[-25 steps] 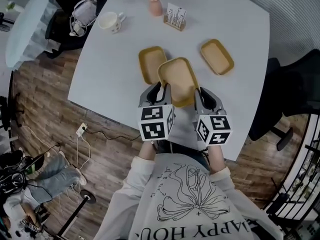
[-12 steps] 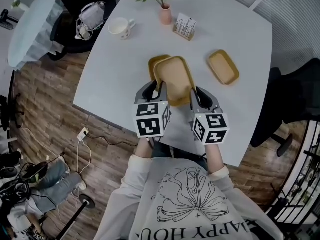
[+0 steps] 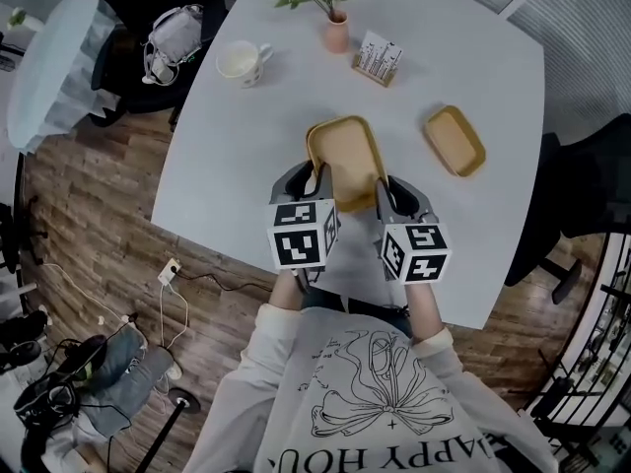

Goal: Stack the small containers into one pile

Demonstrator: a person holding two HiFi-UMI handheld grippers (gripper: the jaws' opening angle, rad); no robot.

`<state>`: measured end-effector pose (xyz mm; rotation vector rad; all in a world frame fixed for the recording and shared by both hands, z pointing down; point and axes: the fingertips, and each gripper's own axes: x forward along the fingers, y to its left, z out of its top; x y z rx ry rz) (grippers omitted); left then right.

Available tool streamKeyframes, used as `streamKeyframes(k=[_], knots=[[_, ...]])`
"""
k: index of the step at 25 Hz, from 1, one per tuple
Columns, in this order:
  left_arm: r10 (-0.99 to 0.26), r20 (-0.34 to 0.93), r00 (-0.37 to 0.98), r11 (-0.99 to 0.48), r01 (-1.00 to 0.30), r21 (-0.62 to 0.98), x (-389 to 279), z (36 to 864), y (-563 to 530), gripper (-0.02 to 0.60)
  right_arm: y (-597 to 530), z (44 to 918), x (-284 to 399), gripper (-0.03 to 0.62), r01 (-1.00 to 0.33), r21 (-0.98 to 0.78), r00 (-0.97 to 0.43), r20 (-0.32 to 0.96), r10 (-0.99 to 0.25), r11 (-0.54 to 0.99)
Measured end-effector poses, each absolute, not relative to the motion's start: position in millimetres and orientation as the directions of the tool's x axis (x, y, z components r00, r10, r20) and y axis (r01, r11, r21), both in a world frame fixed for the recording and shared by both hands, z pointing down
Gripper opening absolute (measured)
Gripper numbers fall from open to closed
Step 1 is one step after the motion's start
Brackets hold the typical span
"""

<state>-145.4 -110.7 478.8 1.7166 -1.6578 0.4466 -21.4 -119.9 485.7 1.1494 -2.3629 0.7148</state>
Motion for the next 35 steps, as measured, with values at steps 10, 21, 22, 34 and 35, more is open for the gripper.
streamKeyframes(k=[10,21,22,34,35], knots=[[-0.663,0.731,0.163,0.042,-0.966,0.254,-162.2,514.1,-124.1,0.089,-127.6,518.5,-38.8,0.052,-0.823,-0.273,-0.541,0.641,-0.544,0.498],[-0.616,0.767,0.177,0.039,-0.966,0.254,-166.5,540.0,-131.7,0.089,-133.8,545.5,-43.2,0.052,-0.829,-0.289,-0.528,0.687,-0.499,0.478],[-0.611,0.771,0.177,0.039,-0.966,0.254,-166.9,542.3,-131.3,0.089,-133.2,547.7,-43.6,0.052,-0.83,-0.29,-0.526,0.692,-0.494,0.476],[-0.601,0.78,0.176,0.016,-0.973,0.231,-170.7,553.2,-134.7,0.147,-129.1,554.1,-50.5,0.136,-0.814,-0.331,-0.552,0.695,-0.46,0.477],[-0.606,0.777,0.171,0.017,-0.974,0.228,-171.6,552.0,-135.1,0.148,-129.8,552.9,-49.6,0.141,-0.816,-0.324,-0.549,0.693,-0.467,0.479]])
